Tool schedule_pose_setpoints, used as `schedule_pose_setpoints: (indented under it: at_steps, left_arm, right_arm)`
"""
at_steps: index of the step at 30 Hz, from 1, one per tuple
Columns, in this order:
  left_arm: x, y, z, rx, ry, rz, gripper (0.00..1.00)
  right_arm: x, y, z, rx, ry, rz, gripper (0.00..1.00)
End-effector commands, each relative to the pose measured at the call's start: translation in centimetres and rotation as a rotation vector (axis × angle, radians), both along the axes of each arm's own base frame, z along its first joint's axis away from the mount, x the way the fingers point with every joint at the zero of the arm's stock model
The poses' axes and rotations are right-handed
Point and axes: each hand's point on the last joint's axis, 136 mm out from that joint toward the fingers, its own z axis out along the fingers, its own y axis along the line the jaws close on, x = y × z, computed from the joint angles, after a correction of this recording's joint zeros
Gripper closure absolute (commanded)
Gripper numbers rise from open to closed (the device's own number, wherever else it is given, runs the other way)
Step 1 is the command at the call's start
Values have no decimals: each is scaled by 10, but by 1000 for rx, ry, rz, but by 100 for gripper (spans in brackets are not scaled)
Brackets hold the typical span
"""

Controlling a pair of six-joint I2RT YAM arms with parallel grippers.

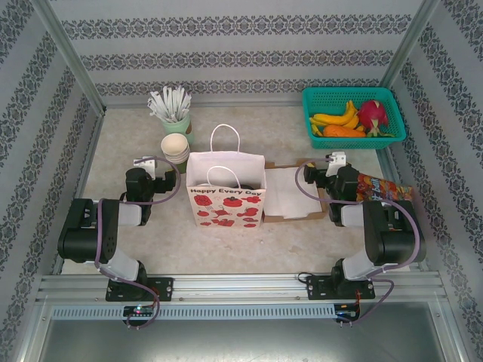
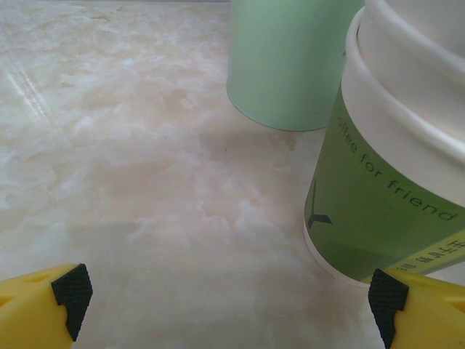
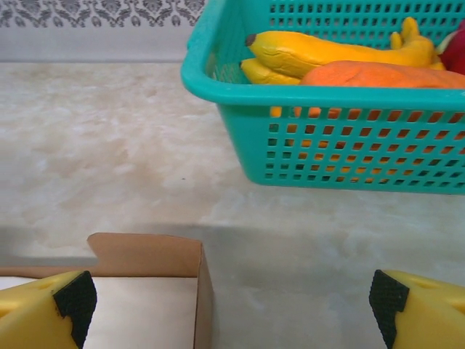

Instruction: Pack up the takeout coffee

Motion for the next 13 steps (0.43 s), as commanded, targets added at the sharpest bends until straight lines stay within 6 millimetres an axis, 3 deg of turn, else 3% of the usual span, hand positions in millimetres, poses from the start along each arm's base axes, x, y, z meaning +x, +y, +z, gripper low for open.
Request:
schedule_pose_setpoints:
  at_steps: [1,6,13]
  left_arm:
    - [7,-1,11,25,-42,-7,0]
    - [6,-1,10,26,-39,-8,0]
    - [7,-1,10,24,-37,-7,1]
  right_arm:
    - [0,15,10,16,-37,95,2]
    - [2,4,9,16,-29,30,2]
    - [2,5,10,14,-31,29,2]
